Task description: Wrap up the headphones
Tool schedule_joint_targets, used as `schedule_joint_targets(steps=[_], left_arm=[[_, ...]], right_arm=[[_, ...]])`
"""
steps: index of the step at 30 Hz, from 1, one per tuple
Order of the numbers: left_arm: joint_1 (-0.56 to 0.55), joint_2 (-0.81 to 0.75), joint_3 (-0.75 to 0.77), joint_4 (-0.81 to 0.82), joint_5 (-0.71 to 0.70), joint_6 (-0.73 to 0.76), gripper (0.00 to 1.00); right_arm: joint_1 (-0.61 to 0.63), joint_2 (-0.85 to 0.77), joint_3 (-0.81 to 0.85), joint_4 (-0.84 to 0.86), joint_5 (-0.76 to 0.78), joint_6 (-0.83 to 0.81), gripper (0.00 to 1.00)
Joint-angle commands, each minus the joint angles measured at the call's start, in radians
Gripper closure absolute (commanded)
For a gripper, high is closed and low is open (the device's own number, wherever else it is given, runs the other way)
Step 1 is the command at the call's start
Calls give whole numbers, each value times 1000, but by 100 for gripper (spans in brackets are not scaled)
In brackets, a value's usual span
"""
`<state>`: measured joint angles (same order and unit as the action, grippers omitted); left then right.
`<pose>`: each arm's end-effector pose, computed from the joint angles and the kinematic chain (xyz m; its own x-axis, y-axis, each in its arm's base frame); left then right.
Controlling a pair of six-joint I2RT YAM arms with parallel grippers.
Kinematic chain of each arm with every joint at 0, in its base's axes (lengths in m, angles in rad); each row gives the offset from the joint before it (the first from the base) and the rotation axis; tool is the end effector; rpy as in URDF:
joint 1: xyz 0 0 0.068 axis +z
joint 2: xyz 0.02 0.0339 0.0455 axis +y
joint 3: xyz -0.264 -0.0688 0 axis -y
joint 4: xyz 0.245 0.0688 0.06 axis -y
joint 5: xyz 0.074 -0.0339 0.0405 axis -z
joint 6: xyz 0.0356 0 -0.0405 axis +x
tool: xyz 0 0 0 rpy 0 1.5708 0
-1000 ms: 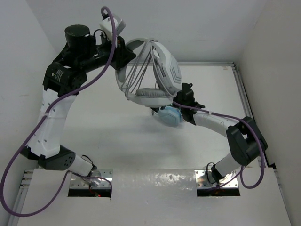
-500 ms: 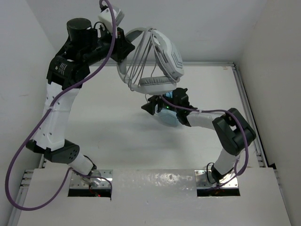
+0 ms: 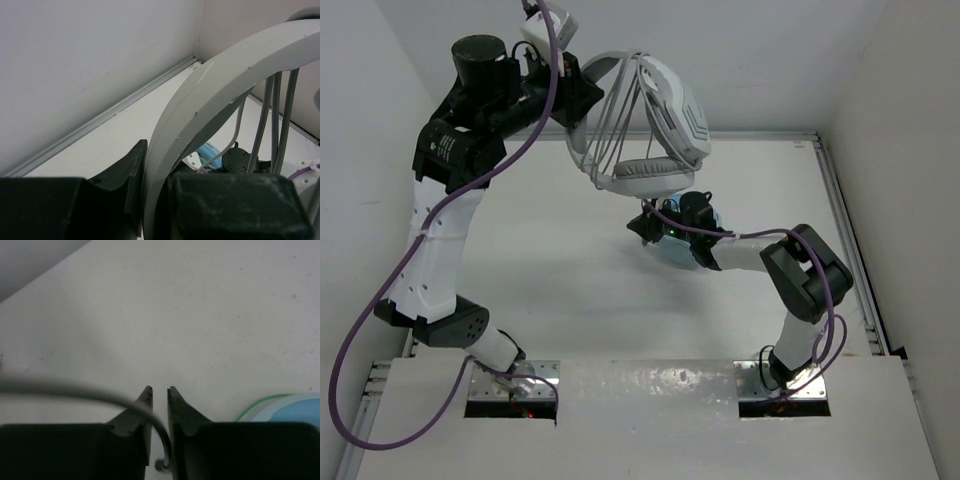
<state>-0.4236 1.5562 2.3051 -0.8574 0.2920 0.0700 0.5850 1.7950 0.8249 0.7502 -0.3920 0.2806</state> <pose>0.2348 -0.1171 0.5765 -0.0527 0.0972 -0.9939 0.6598 0.7504 0.0384 0.3018 0.2162 0.1794 -0.4022 0.0406 -0.9147 -0.7387 0.5759 0.3503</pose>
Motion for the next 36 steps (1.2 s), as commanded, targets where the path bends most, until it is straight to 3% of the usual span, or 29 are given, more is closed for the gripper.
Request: schedule_joint_targets(steps=[1, 4, 11, 14, 19, 22, 27, 28, 30, 33, 36], left_arm=[[8, -25, 59, 90, -10, -61, 100], [8, -21, 63, 92, -27, -61, 100], [60, 13, 73, 144, -174, -176, 100], [114, 48, 60, 190, -218, -236, 100], [151, 100, -74, 313, -348, -199, 100], [152, 111, -229, 423, -509, -112, 100], [152, 110, -453, 642, -681, 128, 100], [152, 102, -528, 679, -706, 152, 100], [152, 70, -599, 767, -740, 252, 100], [152, 12, -741, 833, -708, 361, 100], [151, -42, -802, 836, -683, 415, 100]], right_arm=[[7, -13, -9, 44, 13, -12, 89], [24, -29, -23, 45, 13, -24, 100], [252, -54, 14, -178, 90, -190, 100], [364, -20, 91, -300, 73, -233, 100], [530, 21, 303, -576, 91, -417, 100], [616, 15, 402, -745, 91, -483, 100], [645, -80, 512, -917, 137, -524, 100], [647, -94, 534, -1016, 162, -535, 100], [647, -133, 604, -1118, 244, -569, 100], [635, -204, 635, -1219, 590, -626, 100], [554, -290, 646, -1200, 680, -630, 100]])
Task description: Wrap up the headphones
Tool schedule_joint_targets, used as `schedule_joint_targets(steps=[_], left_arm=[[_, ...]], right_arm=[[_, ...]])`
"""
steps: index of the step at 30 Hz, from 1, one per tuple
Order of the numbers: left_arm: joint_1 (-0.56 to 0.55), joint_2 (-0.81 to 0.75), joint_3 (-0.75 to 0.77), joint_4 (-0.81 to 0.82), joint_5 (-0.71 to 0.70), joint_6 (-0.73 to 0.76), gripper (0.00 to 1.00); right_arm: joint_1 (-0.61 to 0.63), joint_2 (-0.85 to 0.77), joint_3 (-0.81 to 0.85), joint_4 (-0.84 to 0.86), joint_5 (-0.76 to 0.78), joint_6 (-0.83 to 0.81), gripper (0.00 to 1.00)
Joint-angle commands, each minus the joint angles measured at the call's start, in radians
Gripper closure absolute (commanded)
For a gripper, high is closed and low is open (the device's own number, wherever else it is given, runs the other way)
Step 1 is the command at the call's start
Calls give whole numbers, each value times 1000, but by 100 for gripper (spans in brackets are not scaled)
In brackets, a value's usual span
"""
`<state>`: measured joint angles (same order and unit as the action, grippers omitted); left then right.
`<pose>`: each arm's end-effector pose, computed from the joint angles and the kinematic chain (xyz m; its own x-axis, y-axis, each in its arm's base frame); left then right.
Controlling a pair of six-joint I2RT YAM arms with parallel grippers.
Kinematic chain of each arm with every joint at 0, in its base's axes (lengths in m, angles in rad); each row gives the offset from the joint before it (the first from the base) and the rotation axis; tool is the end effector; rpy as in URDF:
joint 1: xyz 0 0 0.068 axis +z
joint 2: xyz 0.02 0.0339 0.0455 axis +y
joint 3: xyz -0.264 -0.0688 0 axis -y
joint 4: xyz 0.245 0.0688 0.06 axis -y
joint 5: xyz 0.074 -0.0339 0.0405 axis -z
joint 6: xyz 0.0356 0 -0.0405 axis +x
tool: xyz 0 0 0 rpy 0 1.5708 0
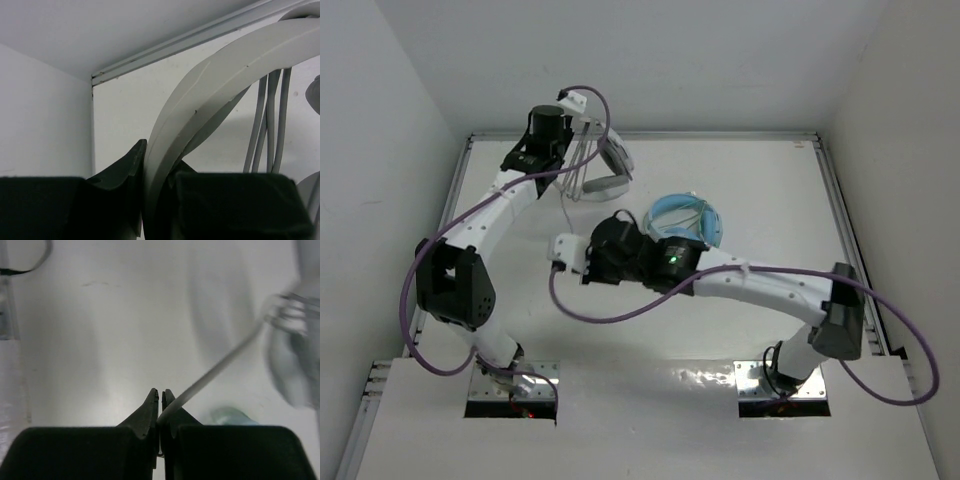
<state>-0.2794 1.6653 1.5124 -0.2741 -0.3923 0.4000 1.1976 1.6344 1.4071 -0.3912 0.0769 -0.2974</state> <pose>0.3820 -0.0954 0.3540 -0.3977 0.4884 -0.7767 0.0816 0.8620 0.5003 0.1404 0.3512 0.3167 0.0633 -0.6398 -0.7659 -0.9278 0.2451 -0.2813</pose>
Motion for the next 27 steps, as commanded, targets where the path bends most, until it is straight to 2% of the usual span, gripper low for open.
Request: schedule_joint_targets(steps=[1, 6, 11, 14, 20, 22, 27], left_arm=[[5, -165, -30, 257, 19, 120, 100], [-20, -216, -156, 259, 58, 172, 100], [-90, -252, -251, 251, 85, 235, 100], [-92, -271, -224, 135, 173, 200, 100], [-96, -326, -175, -117, 387, 145, 100], [-96, -338, -147, -198, 501, 119, 100], [-109, -342, -113, -309, 671, 82, 100]], right_arm=[[-93, -151, 64, -37, 196, -43, 100], [-271, -223, 88, 139, 172, 4, 100], [-323, -182, 203, 152, 211, -40, 100], [-397, -151, 239, 135, 219, -28, 100], [-645, -104, 263, 181, 43, 128, 100], [-696, -78, 262, 198, -12, 171, 100], [-734, -50, 237, 238, -112, 219, 100]])
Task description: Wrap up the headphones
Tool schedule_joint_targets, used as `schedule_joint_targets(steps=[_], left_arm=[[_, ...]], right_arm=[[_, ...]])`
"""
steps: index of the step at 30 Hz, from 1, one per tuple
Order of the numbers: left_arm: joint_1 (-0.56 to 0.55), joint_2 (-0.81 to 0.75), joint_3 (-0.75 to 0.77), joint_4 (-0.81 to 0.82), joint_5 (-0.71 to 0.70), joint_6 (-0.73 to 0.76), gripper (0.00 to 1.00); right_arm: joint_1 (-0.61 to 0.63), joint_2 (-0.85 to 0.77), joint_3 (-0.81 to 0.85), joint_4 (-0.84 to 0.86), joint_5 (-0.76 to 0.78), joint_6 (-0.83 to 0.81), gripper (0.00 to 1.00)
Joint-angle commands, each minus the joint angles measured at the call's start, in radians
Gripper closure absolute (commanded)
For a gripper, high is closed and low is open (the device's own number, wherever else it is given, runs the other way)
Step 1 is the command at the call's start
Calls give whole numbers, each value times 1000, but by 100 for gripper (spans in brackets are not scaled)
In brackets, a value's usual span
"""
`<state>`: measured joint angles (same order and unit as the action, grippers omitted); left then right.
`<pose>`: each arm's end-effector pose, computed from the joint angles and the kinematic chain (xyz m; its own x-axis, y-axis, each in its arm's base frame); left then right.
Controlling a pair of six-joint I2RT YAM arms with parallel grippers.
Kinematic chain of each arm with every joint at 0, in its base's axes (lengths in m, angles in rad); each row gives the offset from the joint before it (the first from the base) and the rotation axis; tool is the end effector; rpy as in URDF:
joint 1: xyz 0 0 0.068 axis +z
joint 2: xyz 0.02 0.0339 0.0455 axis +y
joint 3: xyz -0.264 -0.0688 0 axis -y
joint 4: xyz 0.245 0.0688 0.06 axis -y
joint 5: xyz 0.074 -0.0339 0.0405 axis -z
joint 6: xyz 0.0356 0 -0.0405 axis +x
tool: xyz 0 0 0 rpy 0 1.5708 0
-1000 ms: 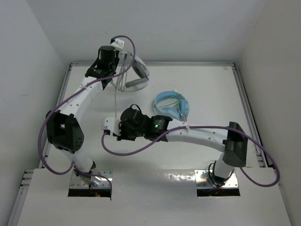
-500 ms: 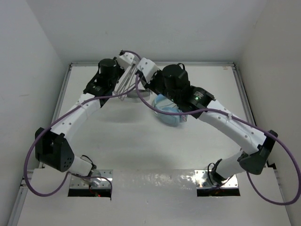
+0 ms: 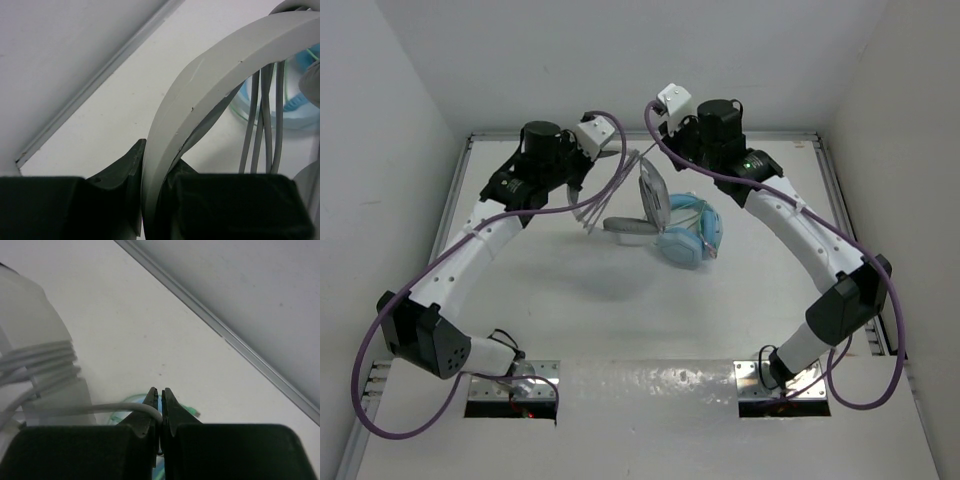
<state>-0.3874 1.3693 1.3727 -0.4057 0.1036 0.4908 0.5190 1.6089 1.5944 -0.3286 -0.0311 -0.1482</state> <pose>0.2881 -0.1215 0.3902 -0.1011 0.5476 -0.8306 0.5800 0.7108 0.3980 0.3286 0.1890 0.3969 -0.2120 -0.2910 -0.9329 -0.5586 0.8194 -0.1287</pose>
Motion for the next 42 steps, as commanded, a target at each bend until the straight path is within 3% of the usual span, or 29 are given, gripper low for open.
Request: schedule_joint_targets(steps=[1, 7, 10, 11, 12, 13, 22, 25, 26, 34, 42], left_arm=[[-8, -44, 28, -185, 182, -12, 100], [-44, -30, 51, -197, 197, -38, 100], [-39, -26, 98, -194, 217, -124, 100], [-38, -23, 123, -196, 231, -147, 100], [-34, -19, 134, -199, 241, -167, 100], [-30, -16, 144, -203, 254, -188, 100], [-5, 17, 164, -223, 237, -308, 100], [31, 45, 192, -231, 248, -337, 100], [38, 51, 204, -222, 246, -351, 100], [45, 82, 230, -141, 124, -367, 100], [45, 91, 230, -75, -8, -339, 100]], right_arm=[[-56, -23, 39, 189, -18, 76, 100], [-56, -23, 16, 211, -87, 104, 100], [-56, -29, -48, 211, -122, 92, 99], [-57, -33, -65, 212, -133, 87, 94], [-57, -38, -103, 209, -153, 82, 80], [-57, -41, -123, 200, -174, 76, 74], [-66, -132, -353, 211, -291, 53, 38], [-68, -179, -448, 221, -309, 44, 14], [-68, -200, -470, 221, -316, 35, 1], [-74, -288, -712, 260, -280, 36, 1], [-83, -407, -764, 155, -265, 10, 5]])
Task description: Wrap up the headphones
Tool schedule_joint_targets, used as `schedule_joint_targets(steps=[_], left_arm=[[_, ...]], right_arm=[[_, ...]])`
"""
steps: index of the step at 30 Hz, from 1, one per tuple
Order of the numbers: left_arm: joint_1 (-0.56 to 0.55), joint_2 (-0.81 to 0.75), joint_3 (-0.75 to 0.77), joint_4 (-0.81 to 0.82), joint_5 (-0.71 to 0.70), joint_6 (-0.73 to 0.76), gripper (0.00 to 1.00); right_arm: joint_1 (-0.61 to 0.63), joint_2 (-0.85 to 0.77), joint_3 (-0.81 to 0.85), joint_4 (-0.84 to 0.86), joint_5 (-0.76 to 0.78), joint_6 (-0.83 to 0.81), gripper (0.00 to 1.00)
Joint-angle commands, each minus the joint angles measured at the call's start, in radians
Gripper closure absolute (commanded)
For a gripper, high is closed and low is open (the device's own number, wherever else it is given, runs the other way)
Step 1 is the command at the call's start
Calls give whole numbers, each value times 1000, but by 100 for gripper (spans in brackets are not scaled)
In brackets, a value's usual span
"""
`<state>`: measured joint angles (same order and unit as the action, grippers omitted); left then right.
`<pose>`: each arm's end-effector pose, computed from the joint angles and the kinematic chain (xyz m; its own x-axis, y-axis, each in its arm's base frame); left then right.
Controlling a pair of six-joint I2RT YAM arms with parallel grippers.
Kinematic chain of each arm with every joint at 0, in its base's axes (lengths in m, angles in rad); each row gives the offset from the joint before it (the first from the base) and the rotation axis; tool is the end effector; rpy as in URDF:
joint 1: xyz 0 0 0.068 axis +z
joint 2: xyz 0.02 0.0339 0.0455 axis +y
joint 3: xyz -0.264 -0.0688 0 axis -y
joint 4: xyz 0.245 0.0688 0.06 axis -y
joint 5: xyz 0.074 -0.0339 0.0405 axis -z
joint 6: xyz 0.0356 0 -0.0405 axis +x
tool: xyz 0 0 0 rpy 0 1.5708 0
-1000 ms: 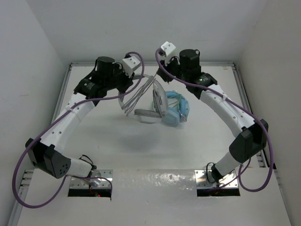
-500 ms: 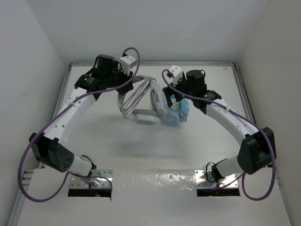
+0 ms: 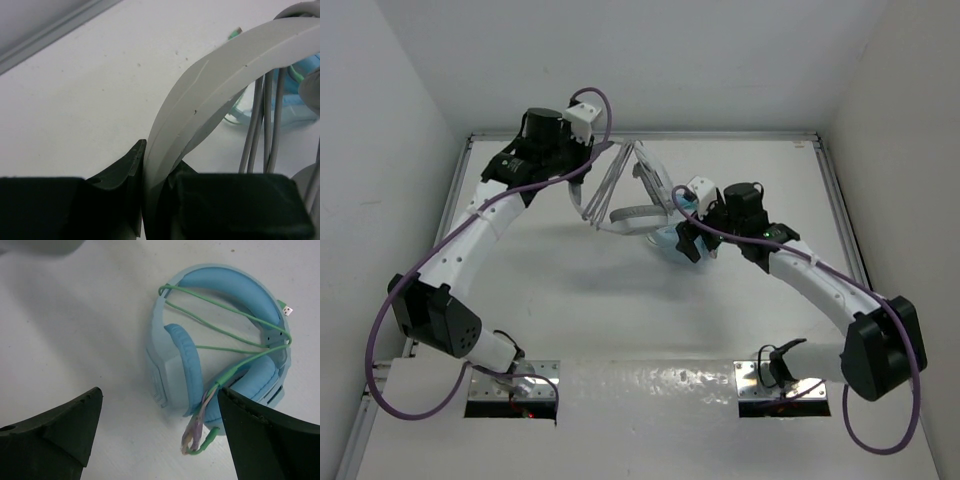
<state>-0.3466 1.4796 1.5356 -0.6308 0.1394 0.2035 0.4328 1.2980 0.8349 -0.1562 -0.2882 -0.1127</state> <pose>0.3077 -0.1164 0.3906 -0.4106 0.3611 -0.8372 0.5402 0.8361 0.0956 0.2526 0.1278 0.2492 -0.4548 -0.3289 -0.8277 -0.6676 0.7410 0.0724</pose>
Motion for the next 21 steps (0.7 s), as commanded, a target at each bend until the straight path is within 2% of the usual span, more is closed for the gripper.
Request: schedule_joint_targets(steps=[1, 5, 7, 9, 13, 17, 21], left_arm=[[4, -19, 64, 158, -55, -49, 100], [4, -7, 61, 175, -90, -33, 100], [5, 4, 61, 184, -107, -29, 100], [6, 10, 60, 189, -115, -26, 100], [4, 30, 60, 192, -119, -29, 100], [4, 42, 67, 195, -123, -36, 100], [4, 53, 78, 186, -115, -45, 100]], right_arm=[[3, -121, -5, -25, 19, -19, 6], [1, -227, 81, -72, 133, 30, 15], [1, -239, 172, -97, 159, 39, 16], [3, -230, 234, -118, 120, 54, 15], [36, -145, 380, -111, 49, 105, 7], [127, 5, 519, -132, 158, 84, 4], [147, 125, 611, -131, 190, 84, 4]])
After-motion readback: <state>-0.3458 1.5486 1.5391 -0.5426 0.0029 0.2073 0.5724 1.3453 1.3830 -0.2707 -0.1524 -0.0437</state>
